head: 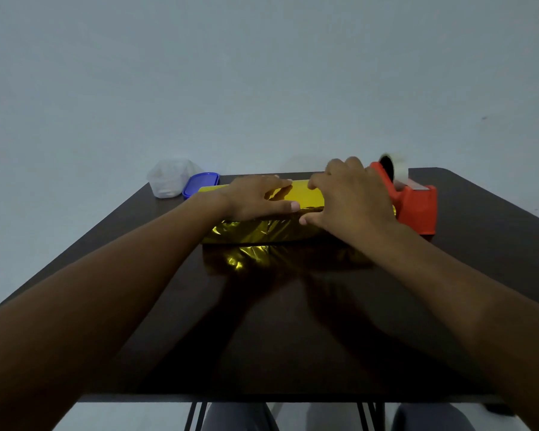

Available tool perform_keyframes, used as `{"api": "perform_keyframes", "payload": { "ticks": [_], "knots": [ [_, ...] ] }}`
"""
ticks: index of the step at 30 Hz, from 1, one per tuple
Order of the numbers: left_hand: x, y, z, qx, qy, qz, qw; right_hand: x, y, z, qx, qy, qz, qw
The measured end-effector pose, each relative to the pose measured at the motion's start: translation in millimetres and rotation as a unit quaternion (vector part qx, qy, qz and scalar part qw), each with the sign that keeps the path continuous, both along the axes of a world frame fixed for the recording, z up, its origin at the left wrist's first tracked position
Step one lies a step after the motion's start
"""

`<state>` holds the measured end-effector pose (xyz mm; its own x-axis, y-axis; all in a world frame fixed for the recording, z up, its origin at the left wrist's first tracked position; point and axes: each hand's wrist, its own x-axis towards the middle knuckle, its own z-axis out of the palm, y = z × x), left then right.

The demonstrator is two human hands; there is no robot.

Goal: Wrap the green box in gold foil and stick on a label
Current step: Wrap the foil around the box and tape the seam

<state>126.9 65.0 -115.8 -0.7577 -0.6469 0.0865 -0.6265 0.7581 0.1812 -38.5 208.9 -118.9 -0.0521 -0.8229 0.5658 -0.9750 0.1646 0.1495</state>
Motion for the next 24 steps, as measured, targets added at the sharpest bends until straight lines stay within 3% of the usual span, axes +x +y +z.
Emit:
{"api": "perform_keyframes", "payload": {
  "ticks": [9,14,19,22,24],
  "knots": [
    [7,0,2,0.022,0.021,-0.014,0.999,-29,-3,-11,0.119,0.03,0.061,0.991],
    [-17,4,19,-0.019,0.081,-0.03,0.996,-58,4,2,0.065,-0.197,0.092,0.974],
    [-80,15,31,-0.06,0.055,-0.056,0.995,-104,11,-3,-0.072,-0.247,-0.044,0.965],
    [-129,34,31,-0.093,0.008,-0.074,0.993,-134,5,-9,-0.044,-0.377,-0.177,0.908],
    [-158,44,28,-0.111,-0.015,-0.089,0.99,-148,-1,-13,-0.002,-0.487,-0.193,0.852]
  ]
}}
